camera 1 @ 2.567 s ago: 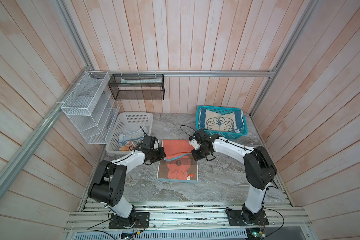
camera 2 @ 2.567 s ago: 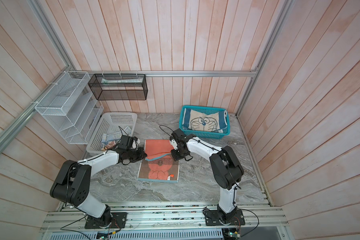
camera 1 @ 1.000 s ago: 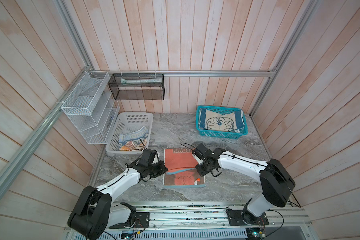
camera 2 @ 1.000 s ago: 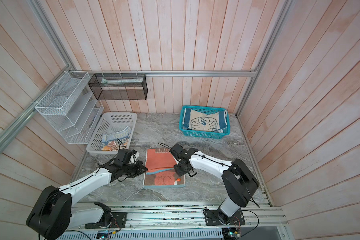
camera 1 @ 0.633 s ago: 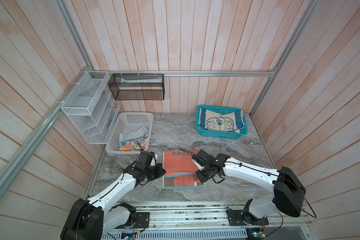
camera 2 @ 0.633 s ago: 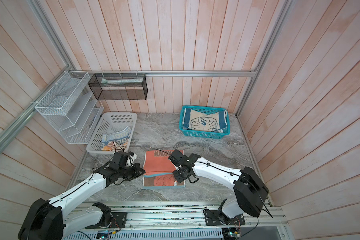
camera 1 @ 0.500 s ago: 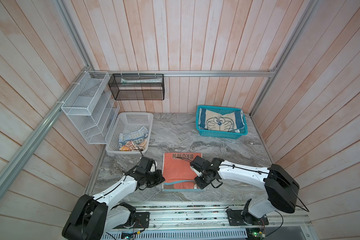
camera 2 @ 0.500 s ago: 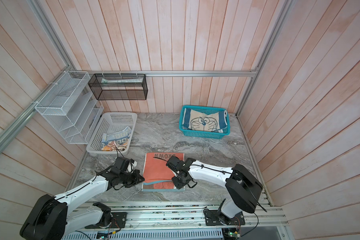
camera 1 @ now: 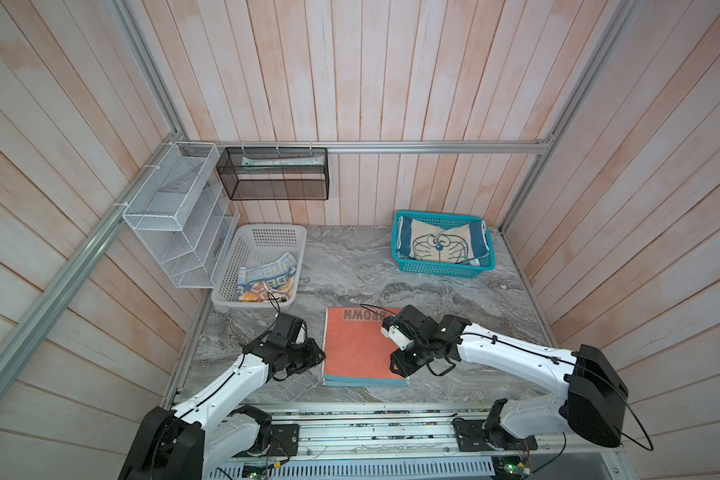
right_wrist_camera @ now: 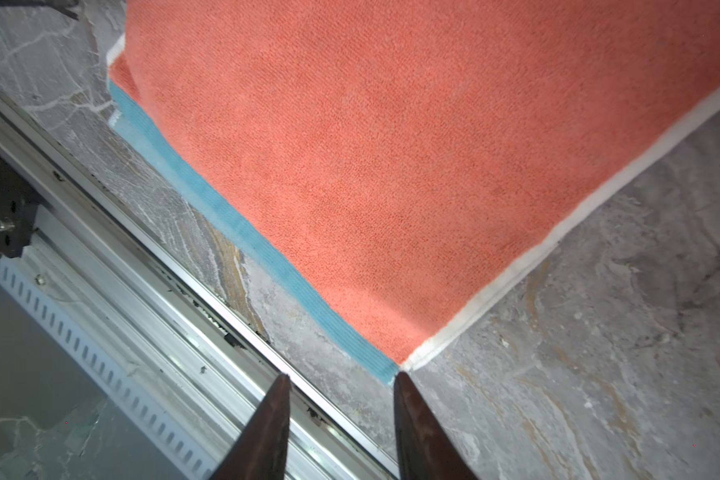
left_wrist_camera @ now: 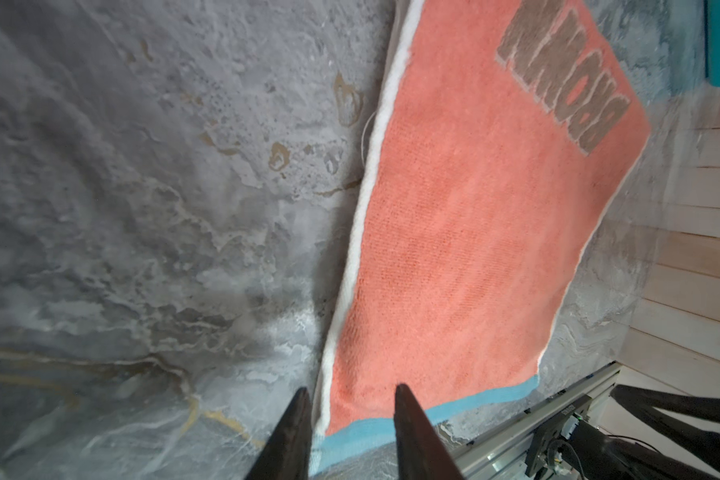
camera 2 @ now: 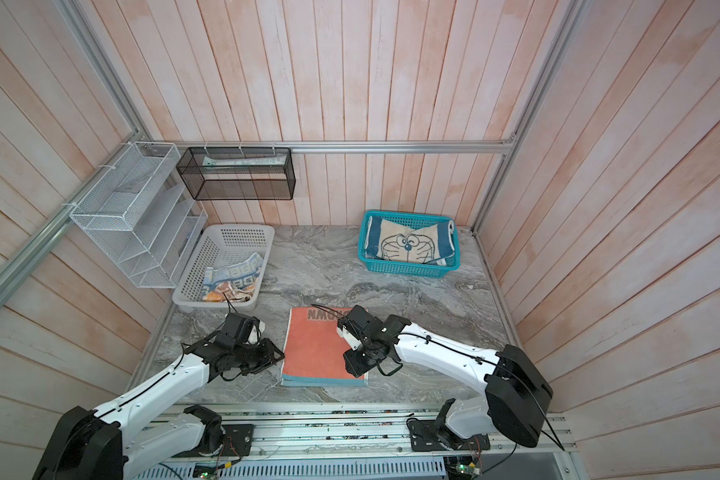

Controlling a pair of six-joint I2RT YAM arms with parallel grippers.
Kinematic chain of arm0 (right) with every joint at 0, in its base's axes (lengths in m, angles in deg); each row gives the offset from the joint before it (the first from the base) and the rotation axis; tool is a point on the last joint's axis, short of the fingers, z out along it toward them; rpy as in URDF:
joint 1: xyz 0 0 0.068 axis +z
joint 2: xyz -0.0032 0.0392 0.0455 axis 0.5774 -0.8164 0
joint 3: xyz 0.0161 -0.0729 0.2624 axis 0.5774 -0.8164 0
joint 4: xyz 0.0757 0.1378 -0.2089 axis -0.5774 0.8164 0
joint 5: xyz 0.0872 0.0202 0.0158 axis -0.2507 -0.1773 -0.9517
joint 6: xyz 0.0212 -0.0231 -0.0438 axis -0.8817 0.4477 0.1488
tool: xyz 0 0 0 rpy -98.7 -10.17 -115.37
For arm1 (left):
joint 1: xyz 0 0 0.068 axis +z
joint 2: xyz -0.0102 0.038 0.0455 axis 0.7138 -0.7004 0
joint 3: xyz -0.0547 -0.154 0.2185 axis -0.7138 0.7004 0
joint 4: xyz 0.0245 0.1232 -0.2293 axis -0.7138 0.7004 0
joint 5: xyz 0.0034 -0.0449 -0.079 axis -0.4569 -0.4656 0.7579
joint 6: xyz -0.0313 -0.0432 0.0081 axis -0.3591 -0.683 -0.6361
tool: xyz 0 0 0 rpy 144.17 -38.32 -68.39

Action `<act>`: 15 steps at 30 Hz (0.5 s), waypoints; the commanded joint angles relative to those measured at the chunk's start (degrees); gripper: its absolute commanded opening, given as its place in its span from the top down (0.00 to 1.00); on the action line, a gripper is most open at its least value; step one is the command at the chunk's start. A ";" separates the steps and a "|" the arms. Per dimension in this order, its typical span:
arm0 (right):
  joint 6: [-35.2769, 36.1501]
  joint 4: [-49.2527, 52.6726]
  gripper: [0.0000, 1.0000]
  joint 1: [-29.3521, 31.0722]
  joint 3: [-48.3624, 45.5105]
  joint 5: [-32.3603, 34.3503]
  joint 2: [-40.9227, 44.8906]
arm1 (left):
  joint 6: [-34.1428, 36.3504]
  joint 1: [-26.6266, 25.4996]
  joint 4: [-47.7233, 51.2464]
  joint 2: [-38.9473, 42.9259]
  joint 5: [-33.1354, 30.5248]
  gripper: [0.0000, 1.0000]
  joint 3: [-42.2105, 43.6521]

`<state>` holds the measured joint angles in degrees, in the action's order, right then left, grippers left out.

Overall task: Fold and stack the towels
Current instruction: 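Release the coral towel and open both grippers at its near edge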

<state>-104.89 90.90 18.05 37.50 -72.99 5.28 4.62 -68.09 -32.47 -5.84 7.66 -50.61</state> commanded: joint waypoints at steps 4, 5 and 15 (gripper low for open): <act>-4.23 -3.19 0.58 -1.66 -3.15 -1.55 -0.88 | -1.33 -3.89 1.12 -1.23 -0.63 0.64 -1.02; -4.63 -3.86 0.59 -1.72 -3.44 -1.82 -1.63 | -1.59 -4.44 0.96 -1.85 -0.97 0.64 -0.78; -5.37 -8.31 0.68 -1.55 -7.39 -2.73 -7.61 | -3.84 -7.18 0.19 -3.66 -2.82 0.55 1.59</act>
<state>-109.39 84.01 16.58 30.94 -75.29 -1.80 1.61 -74.89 -32.32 -9.51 6.26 -50.21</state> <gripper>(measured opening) 0.319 0.449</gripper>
